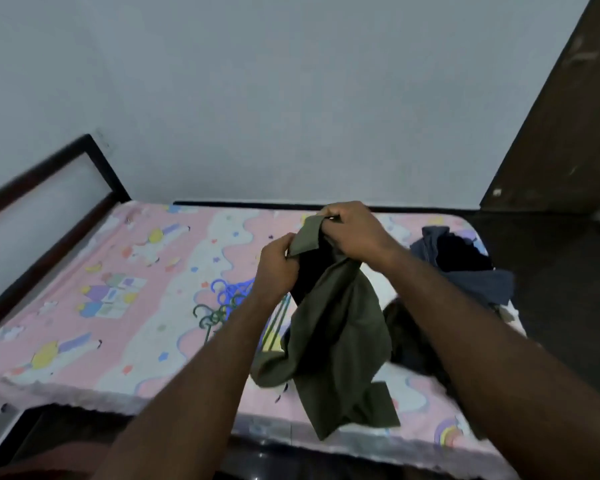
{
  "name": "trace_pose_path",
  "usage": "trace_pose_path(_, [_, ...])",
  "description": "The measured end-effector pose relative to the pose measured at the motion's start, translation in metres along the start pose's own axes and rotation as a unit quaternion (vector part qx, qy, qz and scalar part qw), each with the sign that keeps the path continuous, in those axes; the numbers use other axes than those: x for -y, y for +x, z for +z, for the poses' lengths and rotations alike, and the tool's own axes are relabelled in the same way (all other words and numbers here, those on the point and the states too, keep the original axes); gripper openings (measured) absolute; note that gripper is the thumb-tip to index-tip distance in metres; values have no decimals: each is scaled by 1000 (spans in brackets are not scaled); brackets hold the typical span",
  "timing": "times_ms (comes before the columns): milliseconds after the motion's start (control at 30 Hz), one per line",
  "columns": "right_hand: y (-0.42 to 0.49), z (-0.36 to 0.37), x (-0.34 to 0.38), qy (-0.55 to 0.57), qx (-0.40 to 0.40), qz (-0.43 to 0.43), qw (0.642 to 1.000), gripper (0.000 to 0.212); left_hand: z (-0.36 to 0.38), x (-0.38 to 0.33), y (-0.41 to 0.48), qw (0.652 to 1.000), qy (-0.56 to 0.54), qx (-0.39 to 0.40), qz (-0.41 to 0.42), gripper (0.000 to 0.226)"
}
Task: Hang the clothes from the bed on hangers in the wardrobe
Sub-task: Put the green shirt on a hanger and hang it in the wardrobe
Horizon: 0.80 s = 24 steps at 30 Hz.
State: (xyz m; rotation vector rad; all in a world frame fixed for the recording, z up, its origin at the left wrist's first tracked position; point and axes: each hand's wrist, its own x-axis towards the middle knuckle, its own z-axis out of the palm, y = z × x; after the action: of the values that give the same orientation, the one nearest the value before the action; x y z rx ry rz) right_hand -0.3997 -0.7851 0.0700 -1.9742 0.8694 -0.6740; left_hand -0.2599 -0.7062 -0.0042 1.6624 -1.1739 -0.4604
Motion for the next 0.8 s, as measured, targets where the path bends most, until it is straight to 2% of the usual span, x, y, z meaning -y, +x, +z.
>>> trace_pose_path(67, [15,-27,22,-66,7,-32,997,16,-21,-20,13,999,-38,-3,-3,20])
trace_pose_path(133, [25,-52,45,-91,20,-49,994,26,-41,-43,22,998,-48,-41,17,30])
trace_pose_path(267, [50,-89,82,-121,-6,-87,989,39,-75,-107,59,993,-10,-92,79,39])
trace_pose_path(367, [64,-98,108,-71,-13,-128,989,26,-92,-159,87,988,27,-100,112,32])
trace_pose_path(500, [81,-99,137,36,-56,-162,985,22,-95,-196,106,984,59,-96,138,28])
trace_pose_path(600, [96,-113,159,47,-77,-172,981,25,-96,-183,101,988,74,-74,115,32])
trace_pose_path(700, [112,-140,184,14,-107,-196,975,34,-96,-142,88,994,104,-34,22,27])
trace_pose_path(800, [127,-175,203,-43,-137,-203,969,38,-105,-122,80,996,10,-58,-64,26])
